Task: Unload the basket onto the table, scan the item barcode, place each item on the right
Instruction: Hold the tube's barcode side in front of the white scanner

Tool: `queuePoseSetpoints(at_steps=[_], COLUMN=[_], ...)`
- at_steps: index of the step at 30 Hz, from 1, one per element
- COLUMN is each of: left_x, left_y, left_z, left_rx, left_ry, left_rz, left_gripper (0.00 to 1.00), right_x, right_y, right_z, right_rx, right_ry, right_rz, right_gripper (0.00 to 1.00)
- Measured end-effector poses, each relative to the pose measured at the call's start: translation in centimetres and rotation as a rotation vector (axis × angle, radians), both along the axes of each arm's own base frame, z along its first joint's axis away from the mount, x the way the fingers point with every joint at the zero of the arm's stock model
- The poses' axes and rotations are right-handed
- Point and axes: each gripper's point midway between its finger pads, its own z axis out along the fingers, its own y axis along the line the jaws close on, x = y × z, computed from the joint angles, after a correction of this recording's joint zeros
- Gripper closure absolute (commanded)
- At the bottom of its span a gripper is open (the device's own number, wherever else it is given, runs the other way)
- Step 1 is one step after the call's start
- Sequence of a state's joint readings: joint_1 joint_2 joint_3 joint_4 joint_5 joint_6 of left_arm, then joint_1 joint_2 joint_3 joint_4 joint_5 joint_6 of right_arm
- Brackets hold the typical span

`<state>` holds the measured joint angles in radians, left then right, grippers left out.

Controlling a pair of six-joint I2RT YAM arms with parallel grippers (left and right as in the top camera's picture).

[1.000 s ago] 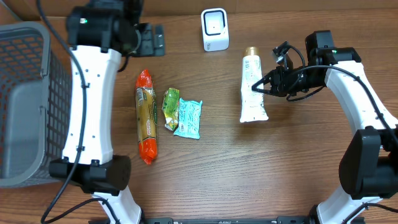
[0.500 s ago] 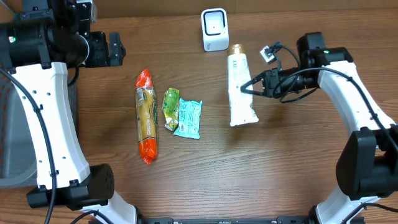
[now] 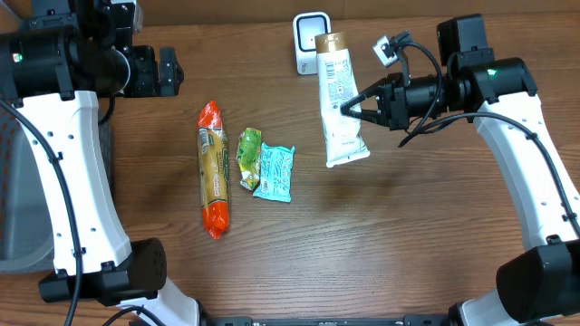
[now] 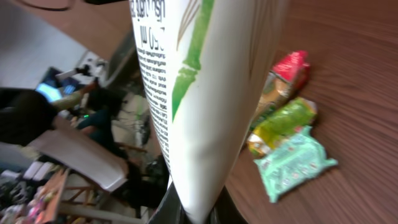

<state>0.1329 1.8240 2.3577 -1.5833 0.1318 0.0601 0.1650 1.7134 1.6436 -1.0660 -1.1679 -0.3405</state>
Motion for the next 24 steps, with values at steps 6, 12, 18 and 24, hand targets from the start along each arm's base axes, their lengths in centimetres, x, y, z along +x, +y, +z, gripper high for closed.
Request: queuePoseSetpoints(at_steps=[6, 12, 18, 24], left_x=[0.0, 0.0, 0.0, 0.0], left_y=[0.0, 0.0, 0.0, 0.0], left_z=[0.0, 0.0, 0.0, 0.0], left_rx=[0.000, 0.000, 0.000, 0.001], left_ry=[0.000, 0.000, 0.000, 0.000], left_rz=[0.000, 0.000, -0.001, -0.002], left_gripper=[0.00, 0.01, 0.00, 0.00], right_x=[3.0, 8.0, 14.0, 20.4], right_y=[-0.6, -1.6, -1.8, -2.3], right_z=[-3.1, -3.3, 1.2, -2.8], right_rx=[-0.226, -0.553, -0.726, -0.970], right_ry=[0.010, -0.178, -0.550, -0.768], right_rz=[-0.183, -0.488, -0.811, -0.903], right_gripper=[0.96, 0.96, 0.96, 0.96])
